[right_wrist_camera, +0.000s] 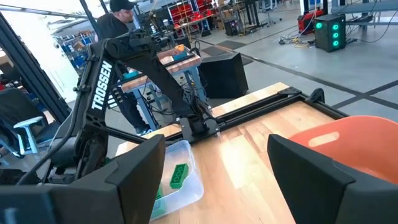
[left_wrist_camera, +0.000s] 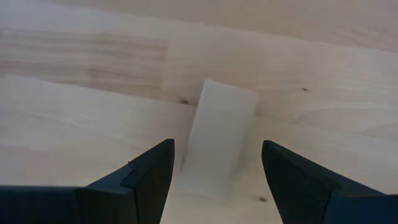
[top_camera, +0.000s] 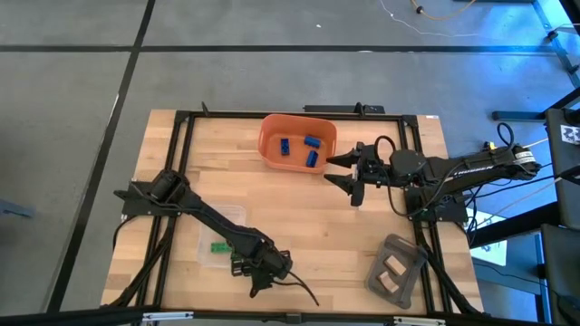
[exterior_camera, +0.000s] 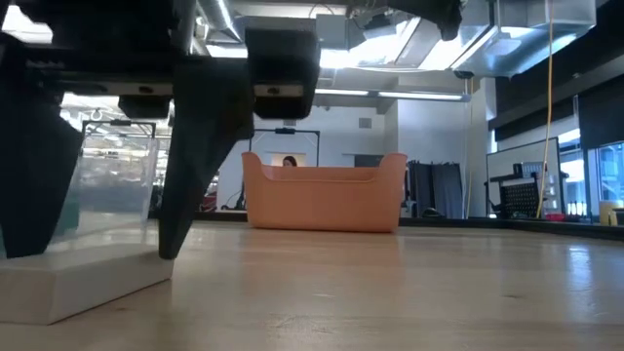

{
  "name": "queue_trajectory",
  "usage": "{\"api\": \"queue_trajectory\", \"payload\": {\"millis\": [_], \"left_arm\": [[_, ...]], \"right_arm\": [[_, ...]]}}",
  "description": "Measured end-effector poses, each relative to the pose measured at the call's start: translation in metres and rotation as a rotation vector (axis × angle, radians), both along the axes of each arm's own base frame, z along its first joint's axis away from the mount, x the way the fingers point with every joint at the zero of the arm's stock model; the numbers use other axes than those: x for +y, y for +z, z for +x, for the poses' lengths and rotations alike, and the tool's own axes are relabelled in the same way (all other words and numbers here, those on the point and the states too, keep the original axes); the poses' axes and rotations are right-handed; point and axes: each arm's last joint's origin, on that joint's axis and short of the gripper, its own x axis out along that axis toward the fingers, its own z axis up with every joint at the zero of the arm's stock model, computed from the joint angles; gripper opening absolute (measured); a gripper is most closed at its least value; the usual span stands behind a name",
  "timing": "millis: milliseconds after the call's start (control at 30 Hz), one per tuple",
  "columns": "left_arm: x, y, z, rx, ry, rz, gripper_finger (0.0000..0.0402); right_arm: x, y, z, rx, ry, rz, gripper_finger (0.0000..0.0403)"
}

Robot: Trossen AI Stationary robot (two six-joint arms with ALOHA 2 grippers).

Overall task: Sort & place blocks by color
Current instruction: Put the brown block into the black bin

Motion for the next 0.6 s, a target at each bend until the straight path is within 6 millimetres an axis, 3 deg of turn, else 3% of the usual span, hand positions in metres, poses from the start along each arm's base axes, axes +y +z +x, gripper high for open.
{"api": "queue_trajectory", "payload": {"millis": [400,600], "left_arm": [[0.0004,-0.0018,0.0039,-0.018,-0.012,-0.021,0.0232],[-0.0004,-0.0018,0.0057,-0.039,-0.011,-0.024,0.0192]], "right_arm": [[0.0,0.0001,0.0,-0.001,-0.001,0.002,0.0284],[0.0,0.0,0.0,0.0,-0.001,0.001,0.0284]]}}
